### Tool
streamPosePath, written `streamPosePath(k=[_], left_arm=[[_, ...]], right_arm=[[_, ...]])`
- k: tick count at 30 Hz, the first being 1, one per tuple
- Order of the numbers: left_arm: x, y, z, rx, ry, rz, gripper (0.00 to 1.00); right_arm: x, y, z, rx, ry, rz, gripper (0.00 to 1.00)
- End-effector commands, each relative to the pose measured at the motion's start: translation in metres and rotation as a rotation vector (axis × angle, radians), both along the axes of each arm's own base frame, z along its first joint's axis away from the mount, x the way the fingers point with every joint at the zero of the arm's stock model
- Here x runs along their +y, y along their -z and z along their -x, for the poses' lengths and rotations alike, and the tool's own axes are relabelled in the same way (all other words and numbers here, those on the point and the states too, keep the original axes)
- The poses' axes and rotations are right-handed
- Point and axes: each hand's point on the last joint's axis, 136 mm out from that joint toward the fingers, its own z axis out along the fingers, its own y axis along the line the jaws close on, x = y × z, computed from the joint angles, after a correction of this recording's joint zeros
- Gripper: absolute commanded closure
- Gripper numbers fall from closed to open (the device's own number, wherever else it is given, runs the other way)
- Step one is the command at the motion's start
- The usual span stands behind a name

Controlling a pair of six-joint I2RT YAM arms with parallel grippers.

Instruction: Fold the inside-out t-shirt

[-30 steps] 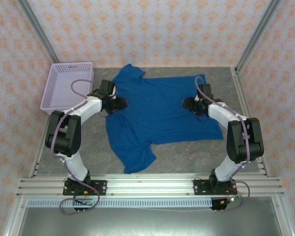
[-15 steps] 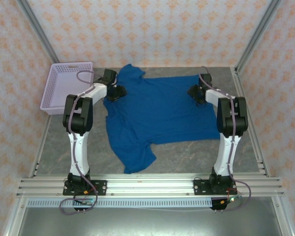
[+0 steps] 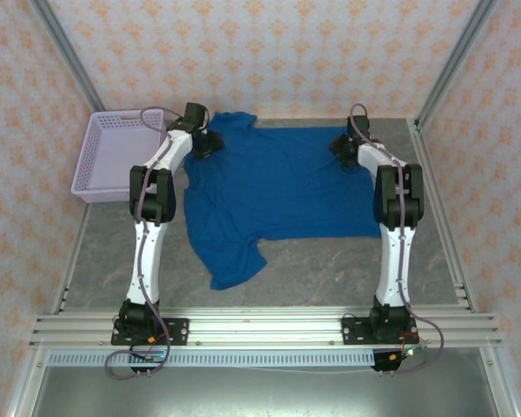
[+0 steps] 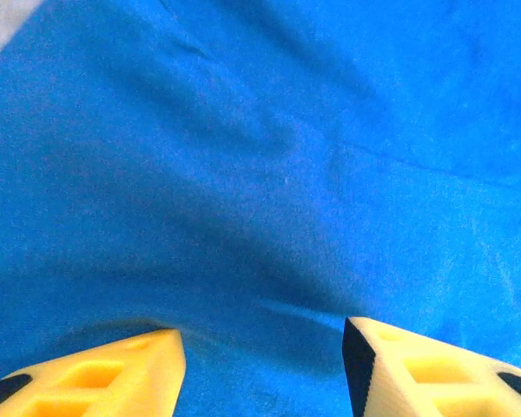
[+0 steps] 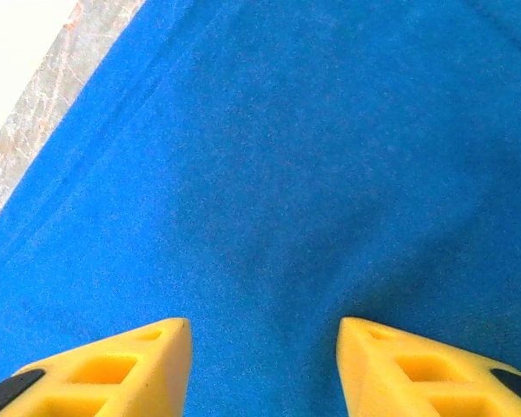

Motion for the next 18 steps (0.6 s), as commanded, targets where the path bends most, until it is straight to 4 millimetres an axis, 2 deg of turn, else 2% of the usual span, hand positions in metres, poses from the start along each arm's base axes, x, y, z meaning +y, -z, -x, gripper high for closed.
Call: streamPosePath(k=[1,4,9,11,14,16,18], left_arm=[[0.019,0.029,0.011,0.120,-0.003,-0.050,0.46],[0.019,0.010,-0.003,0.059,0.005,-0.029,0.45],[0.014,-0.057,-0.004,-0.046,0.042,-0.017,0.44],[0.012,-0.094,0.001,-0.116,0.052,-0.010,0.40],[0.011,-0.143,0.018,-0.202,0.053,-0.007,0.35],[0.010,-0.167,0.037,-0.234,0.048,0.001,0.34],[0.006,-0.181,0.061,-0.250,0.047,0.021,0.34]], right_arm=[[0.005,0.020,0.003,0.073,-0.017,-0.016,0.51],[0.011,0.000,-0.002,0.052,-0.072,0.031,0.51],[0.017,-0.056,0.007,-0.045,-0.192,0.125,0.48],[0.016,-0.079,0.021,-0.076,-0.238,0.172,0.47],[0.009,-0.096,0.053,-0.064,-0.278,0.239,0.46],[0.000,-0.099,0.079,-0.028,-0.279,0.281,0.46],[-0.014,-0.095,0.110,0.025,-0.250,0.309,0.46]])
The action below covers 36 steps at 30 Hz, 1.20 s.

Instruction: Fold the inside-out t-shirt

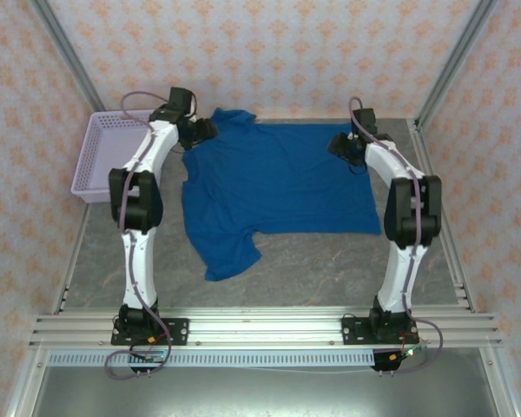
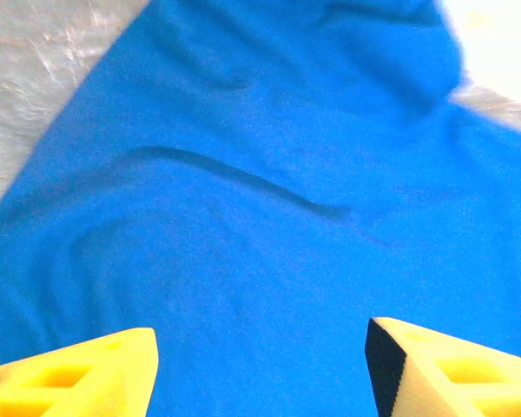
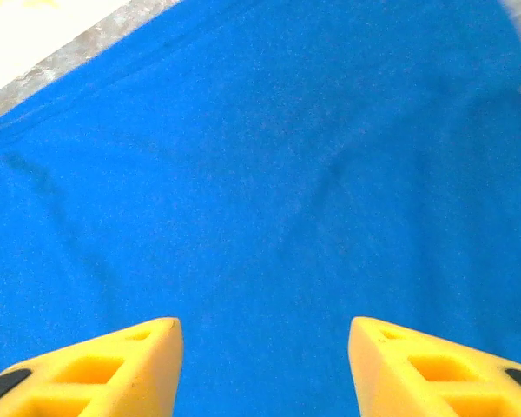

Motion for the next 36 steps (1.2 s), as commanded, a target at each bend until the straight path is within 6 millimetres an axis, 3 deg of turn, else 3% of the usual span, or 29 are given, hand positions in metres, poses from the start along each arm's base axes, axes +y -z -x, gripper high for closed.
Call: streamPosePath(k=[1,3,8,11,14,20,30,36], left_arm=[[-0.005,-0.074,0.026,-0.174,0.000,0.037,0.34],[-0.010,-0.080,0.056,-0.190,-0.014,0.055,0.34],[-0.028,-0.050,0.138,-0.111,-0.005,0.025,0.35],[-0.038,-0.029,0.181,-0.050,0.030,-0.002,0.35],[-0.043,-0.009,0.215,0.002,0.047,-0.003,0.35],[-0.034,0.010,0.254,0.079,0.069,-0.070,0.35],[-0.020,0.041,0.300,0.213,0.074,-0.115,0.35],[-0.013,0.061,0.337,0.318,0.067,-0.142,0.36]], right_arm=[[-0.031,-0.008,0.053,0.059,0.032,0.114,0.46],[-0.046,0.000,0.086,0.111,0.086,0.106,0.46],[-0.088,0.022,0.170,0.226,0.250,0.144,0.47],[-0.101,0.042,0.206,0.292,0.330,0.126,0.47],[-0.103,0.062,0.227,0.345,0.360,0.123,0.48],[-0.101,0.092,0.239,0.426,0.359,0.118,0.54],[-0.107,0.111,0.226,0.452,0.352,0.155,0.56],[-0.109,0.112,0.225,0.459,0.347,0.169,0.69]])
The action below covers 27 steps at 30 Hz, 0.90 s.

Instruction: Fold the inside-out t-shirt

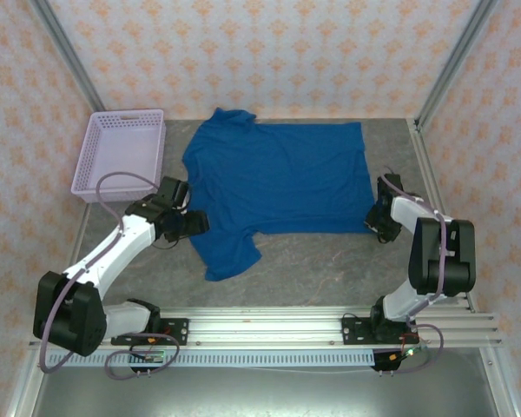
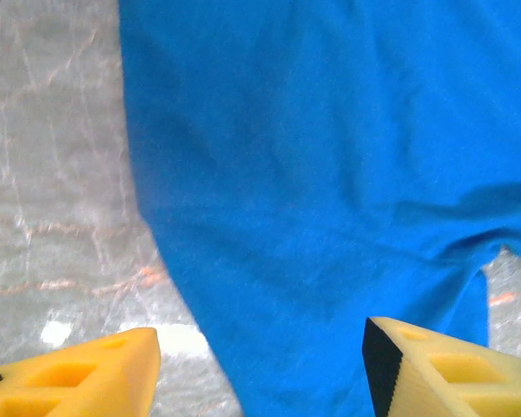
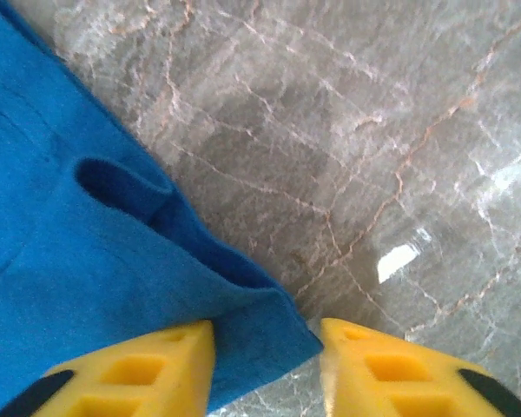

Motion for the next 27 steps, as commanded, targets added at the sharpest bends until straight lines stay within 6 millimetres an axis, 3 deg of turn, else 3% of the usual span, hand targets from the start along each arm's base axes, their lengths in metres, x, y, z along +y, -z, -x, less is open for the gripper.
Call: streamPosePath(k=[1,5,9,12,17,22,27], left_arm=[[0.008,0.014,0.032,0.098,-0.008,-0.051,0.37],[0.003,0.025,0.058,0.172,0.012,-0.059,0.39],[-0.015,0.031,0.079,0.223,0.070,-0.046,0.39],[-0.024,0.042,0.093,0.258,0.097,-0.022,0.41],[-0.032,0.052,0.110,0.274,0.082,0.036,0.51],[-0.034,0.056,0.116,0.284,0.095,0.025,0.57],[-0.046,0.061,0.108,0.274,0.150,0.057,0.57]], right_arm=[[-0.007,0.007,0.000,0.022,0.002,0.033,0.72],[-0.007,0.008,0.001,0.025,-0.007,0.034,0.84],[-0.005,0.007,-0.001,0.018,-0.013,0.023,0.90],[-0.004,0.007,0.000,0.018,-0.019,0.021,0.92],[-0.004,0.006,0.000,0.015,-0.025,0.020,0.93],[-0.003,0.007,0.000,0.011,-0.030,0.015,0.93],[-0.002,0.005,-0.001,0.000,-0.031,0.013,0.93]])
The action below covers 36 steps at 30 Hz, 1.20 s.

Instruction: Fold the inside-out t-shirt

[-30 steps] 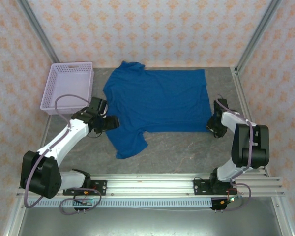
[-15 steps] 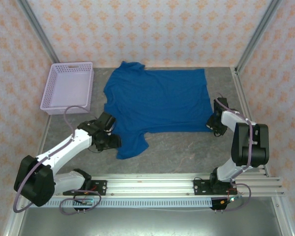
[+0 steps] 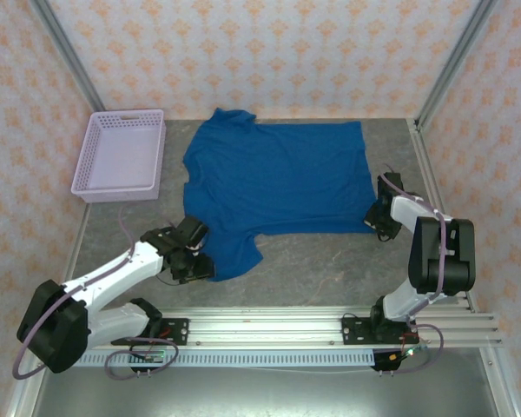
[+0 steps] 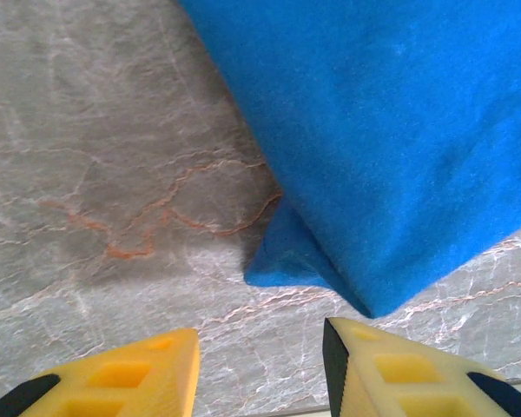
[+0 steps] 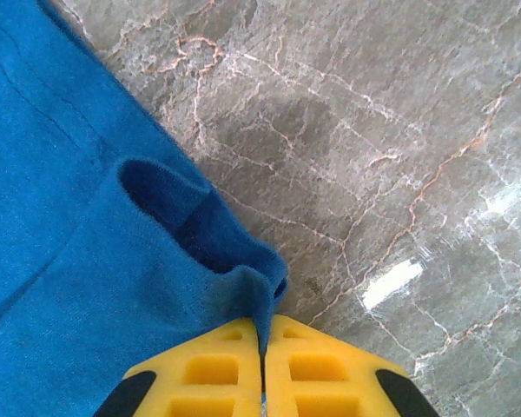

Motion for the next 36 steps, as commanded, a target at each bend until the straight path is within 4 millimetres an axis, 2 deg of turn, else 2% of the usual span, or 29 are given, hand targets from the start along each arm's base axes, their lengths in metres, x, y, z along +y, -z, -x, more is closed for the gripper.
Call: streamPosePath(k=[1,7,11,17,20,25,30,33,36], left_arm=[[-0.008,0.006,-0.005,0.001,0.033,0.020,0.57],[-0.014,0.018,-0.011,0.007,0.082,0.000,0.57],[-0.020,0.025,-0.016,0.007,0.109,0.001,0.61],[-0.024,0.035,-0.013,0.032,0.126,0.004,0.76],[-0.022,0.033,-0.010,0.039,0.126,-0.002,0.85],[-0.019,0.017,-0.002,0.029,0.098,0.017,0.98],[-0.019,-0.015,0.007,-0.004,0.067,0.078,1.00],[-0.024,-0.045,-0.001,-0.077,0.048,0.146,1.00],[-0.025,-0.073,-0.020,-0.141,0.014,0.220,1.00]], right_arm=[[-0.001,0.006,0.006,0.023,-0.013,0.001,0.93],[-0.001,0.003,0.006,0.012,-0.014,0.005,0.93],[0.000,0.004,0.006,0.017,-0.017,-0.001,0.93],[0.000,0.004,0.007,0.017,-0.018,-0.001,0.93],[0.001,0.004,0.007,0.016,-0.018,-0.005,0.93],[-0.001,0.001,0.008,0.007,-0.014,0.003,0.93],[-0.001,-0.004,0.012,0.005,-0.009,0.011,0.93],[-0.004,-0.010,0.012,-0.017,-0.005,0.027,0.93],[-0.006,-0.022,0.003,-0.055,-0.001,0.036,0.93]])
